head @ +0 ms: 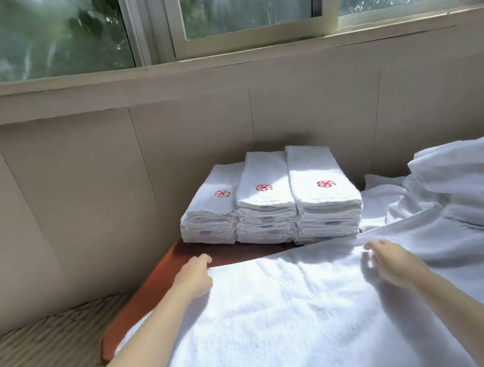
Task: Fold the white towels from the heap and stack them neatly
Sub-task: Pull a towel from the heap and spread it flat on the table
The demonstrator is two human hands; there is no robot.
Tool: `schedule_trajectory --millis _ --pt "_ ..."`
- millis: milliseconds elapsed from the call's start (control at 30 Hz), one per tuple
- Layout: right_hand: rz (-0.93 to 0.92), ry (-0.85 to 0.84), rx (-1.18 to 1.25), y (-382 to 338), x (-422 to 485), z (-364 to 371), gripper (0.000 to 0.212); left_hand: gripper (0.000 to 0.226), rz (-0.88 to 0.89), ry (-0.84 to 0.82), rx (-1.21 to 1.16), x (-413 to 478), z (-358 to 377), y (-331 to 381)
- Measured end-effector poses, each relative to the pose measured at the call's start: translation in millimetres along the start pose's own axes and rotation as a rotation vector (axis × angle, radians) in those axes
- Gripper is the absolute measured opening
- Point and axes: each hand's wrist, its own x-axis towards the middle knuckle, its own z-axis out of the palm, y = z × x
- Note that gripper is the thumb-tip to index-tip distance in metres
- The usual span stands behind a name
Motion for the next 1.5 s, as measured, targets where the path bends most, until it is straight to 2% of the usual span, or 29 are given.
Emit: schedule_trajectory --millis 67,133,200,267,333,400,467,500,567,600,633,667,733,800,933,1033,1067,1167,1200,1267,1333,1367,1500 --pt "-0.031 -0.025 -0.058 11 19 1 0.043 0.038 -0.053 -0.106 -0.052 12 -5 -5" --pt "-0.039 -0.053 -0.098 15 38 -3 0.048 0.015 -0.028 -0.26 -0.08 18 -18 -11" --pt "-0.05 -0.11 -0.125 13 54 -10 0.043 0.024 0.031 -0.399 -0.03 19 -35 -16" --pt "-0.026 -0.191 -0.122 10 66 -20 0.036 0.024 0.102 -0.43 -0.083 21 -46 -19" --pt "-0.014 -0.263 -0.147 8 71 -29 0.027 0.021 0.149 -0.339 -0.167 23 -54 -17" --pt "0.009 -0.202 -0.186 10 67 -36 0.01 0.022 0.175 -0.156 -0.173 31 -61 -14" --pt "0.087 -0.02 -0.164 19 61 -38 0.031 0.022 0.161 0.066 -0.071 40 -70 -10" --pt "0.116 0.115 -0.078 25 58 -38 0.035 0.023 0.117 0.197 0.015 44 -76 -5" --pt "0.177 0.402 0.115 30 53 -40 0.031 0.025 0.052 0.446 0.201 49 -84 5" --pt "0.213 0.495 0.163 29 51 -42 0.025 0.016 0.063 0.541 0.284 53 -84 9" --pt "0.252 0.541 0.204 27 48 -45 0.018 0.004 0.076 0.59 0.345 53 -83 14" --pt "0.27 0.579 0.242 24 44 -48 0.013 0.01 0.073 0.618 0.391 54 -79 16" --pt "0.291 0.633 0.316 21 29 -49 0.012 0.021 0.026 0.588 0.403 48 -66 12" --pt "0.305 0.615 0.376 22 6 -35 0.016 0.025 -0.008 0.553 0.366 32 -46 -2" --pt "0.345 0.375 0.233 29 -44 6 0.027 0.024 0.074 0.517 0.31 -18 -1 -45" --pt "0.262 0.178 0.069 35 -57 0 0.033 0.024 0.034 0.494 0.26 -39 1 -66" --pt "0.257 0.195 0.09 35 -59 -6 0.031 0.025 0.028 0.514 0.251 -42 -3 -69" --pt "0.289 0.469 0.258 28 -72 -14 0.026 0.035 0.052 0.556 0.266 -58 -13 -69" --pt "0.305 0.513 0.284 26 -77 -13 0.026 0.038 0.064 0.577 0.289 -64 -14 -70" --pt "0.302 0.426 0.245 26 -86 -4 0.027 0.036 0.037 0.611 0.332 -74 -14 -77" --pt "0.285 0.256 0.163 28 -92 8 0.028 0.026 -0.065 0.56 0.344 -75 -12 -91" --pt "0.269 0.224 0.141 30 -95 13 0.027 0.023 -0.112 0.539 0.319 -75 -11 -97" --pt "0.238 0.287 0.152 28 -103 15 0.026 0.027 -0.172 0.509 0.323 -78 -7 -96"
